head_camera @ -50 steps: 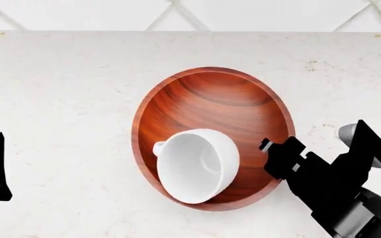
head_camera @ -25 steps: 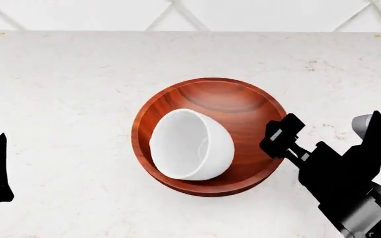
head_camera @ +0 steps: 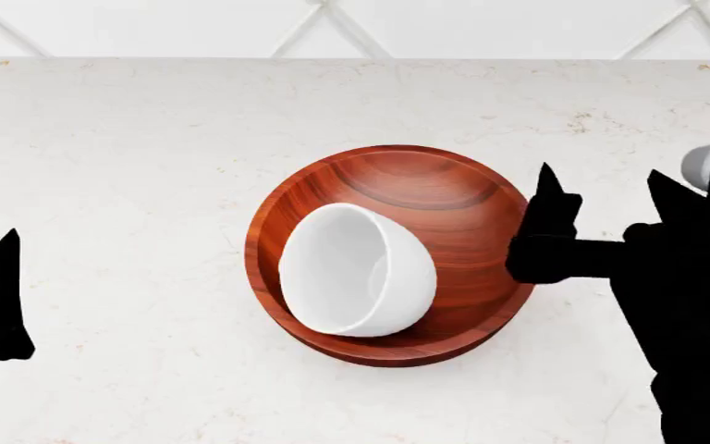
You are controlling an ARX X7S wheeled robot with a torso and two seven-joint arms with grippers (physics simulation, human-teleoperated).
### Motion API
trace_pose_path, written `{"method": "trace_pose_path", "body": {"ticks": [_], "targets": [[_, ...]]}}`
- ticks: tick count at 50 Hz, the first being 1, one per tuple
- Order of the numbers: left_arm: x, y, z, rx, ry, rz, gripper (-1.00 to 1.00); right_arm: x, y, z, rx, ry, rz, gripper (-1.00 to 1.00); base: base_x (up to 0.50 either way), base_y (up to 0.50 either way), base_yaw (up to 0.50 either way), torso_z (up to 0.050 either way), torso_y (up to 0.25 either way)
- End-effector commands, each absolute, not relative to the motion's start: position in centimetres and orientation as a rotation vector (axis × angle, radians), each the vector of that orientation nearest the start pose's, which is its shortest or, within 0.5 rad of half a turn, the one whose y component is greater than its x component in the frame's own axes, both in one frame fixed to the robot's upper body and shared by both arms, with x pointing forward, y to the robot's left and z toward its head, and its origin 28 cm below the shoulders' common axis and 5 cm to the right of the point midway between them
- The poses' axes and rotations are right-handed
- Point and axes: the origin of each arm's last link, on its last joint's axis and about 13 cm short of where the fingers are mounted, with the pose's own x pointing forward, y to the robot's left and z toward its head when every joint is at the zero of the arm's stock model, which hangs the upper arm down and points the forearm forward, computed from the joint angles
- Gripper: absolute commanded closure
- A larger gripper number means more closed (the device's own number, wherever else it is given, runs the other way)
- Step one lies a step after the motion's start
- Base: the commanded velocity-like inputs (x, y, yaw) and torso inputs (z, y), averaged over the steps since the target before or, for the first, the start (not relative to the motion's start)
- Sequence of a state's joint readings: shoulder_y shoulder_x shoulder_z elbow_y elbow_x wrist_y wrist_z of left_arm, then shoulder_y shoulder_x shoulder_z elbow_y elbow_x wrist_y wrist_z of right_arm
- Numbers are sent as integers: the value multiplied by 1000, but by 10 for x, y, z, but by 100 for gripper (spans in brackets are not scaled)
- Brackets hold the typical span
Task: Place the cup inside the bowl on the dining table and move the bowl to any counter.
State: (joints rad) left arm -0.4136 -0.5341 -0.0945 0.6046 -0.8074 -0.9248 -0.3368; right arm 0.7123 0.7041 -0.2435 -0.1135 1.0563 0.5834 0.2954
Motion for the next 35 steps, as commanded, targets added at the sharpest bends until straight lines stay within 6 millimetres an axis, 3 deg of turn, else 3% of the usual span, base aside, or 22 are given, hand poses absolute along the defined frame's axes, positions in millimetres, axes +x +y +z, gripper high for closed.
{"method": "trace_pose_path", "body": {"ticks": [1, 7, 15, 18, 25, 35], "targets": [[237, 266, 205, 8, -56, -35, -100, 262, -189, 220, -101, -148, 144, -100, 0, 0, 0, 0, 0], [249, 262, 227, 9, -80, -48, -100, 252, -191, 231, -144, -175, 155, -100, 0, 0, 0, 0, 0], [274, 252, 265, 21, -115, -40, -100, 244, -198, 268, -171, -235, 124, -100, 0, 0, 0, 0, 0], [282, 250, 266, 4, -104, -35, -100, 242, -201, 276, -171, -238, 118, -100, 0, 0, 0, 0, 0], [302, 248, 287, 47, -121, -18, -100, 250, -196, 272, -178, -278, 108, -100, 0, 0, 0, 0, 0], [323, 244, 318, 64, -183, 9, -100, 244, -199, 268, -207, -344, 124, -100, 0, 0, 0, 0, 0]]}}
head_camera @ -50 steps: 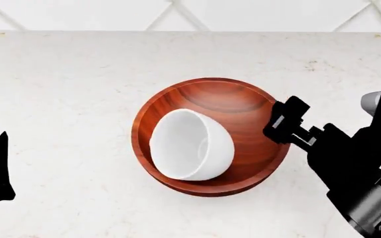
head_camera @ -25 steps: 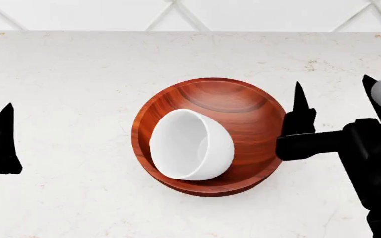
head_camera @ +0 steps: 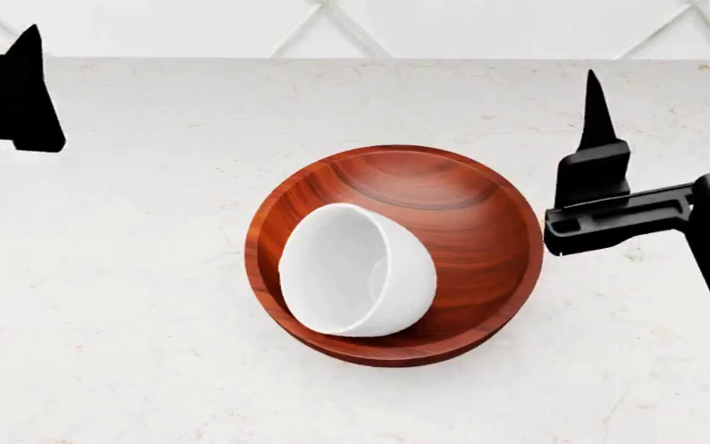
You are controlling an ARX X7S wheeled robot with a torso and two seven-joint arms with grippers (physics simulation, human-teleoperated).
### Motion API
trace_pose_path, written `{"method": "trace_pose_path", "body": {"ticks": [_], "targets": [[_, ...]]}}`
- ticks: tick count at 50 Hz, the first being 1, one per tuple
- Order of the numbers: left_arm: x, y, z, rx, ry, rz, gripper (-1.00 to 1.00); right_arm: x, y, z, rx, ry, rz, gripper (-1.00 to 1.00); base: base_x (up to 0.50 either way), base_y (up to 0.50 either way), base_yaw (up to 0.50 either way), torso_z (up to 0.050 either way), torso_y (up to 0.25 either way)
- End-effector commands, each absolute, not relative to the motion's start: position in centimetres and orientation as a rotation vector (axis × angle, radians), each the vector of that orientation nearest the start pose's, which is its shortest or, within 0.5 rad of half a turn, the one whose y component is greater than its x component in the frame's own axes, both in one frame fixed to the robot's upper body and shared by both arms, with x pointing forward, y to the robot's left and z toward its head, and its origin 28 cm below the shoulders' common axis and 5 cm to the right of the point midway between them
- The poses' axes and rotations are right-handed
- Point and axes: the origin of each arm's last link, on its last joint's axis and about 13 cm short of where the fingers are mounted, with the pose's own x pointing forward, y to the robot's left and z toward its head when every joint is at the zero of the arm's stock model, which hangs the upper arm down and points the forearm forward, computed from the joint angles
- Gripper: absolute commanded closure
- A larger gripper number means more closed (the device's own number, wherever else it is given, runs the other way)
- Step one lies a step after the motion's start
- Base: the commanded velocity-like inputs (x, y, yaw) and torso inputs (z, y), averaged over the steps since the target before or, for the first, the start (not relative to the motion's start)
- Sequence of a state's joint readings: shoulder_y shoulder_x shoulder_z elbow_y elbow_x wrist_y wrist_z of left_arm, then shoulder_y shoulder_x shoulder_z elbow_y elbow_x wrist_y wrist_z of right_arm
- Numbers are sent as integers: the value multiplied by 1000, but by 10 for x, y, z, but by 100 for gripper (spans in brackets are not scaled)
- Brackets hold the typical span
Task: Place the cup inside the bowl on the dining table and move the bowl to any counter.
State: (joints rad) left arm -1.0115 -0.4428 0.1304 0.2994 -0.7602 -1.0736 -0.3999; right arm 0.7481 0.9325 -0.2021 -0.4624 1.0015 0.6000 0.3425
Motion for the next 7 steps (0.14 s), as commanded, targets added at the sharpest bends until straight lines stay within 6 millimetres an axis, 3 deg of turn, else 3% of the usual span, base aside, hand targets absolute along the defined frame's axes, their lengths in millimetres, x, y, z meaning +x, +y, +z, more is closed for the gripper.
{"method": "trace_pose_path", "body": {"ticks": [1, 7], "targets": [[324, 244, 319, 70, -182, 10, -100, 243, -199, 268, -206, -348, 125, -100, 0, 0, 0, 0, 0], [335, 239, 329, 94, -195, 5, -100, 245, -200, 268, -228, -402, 85, -100, 0, 0, 0, 0, 0]]}}
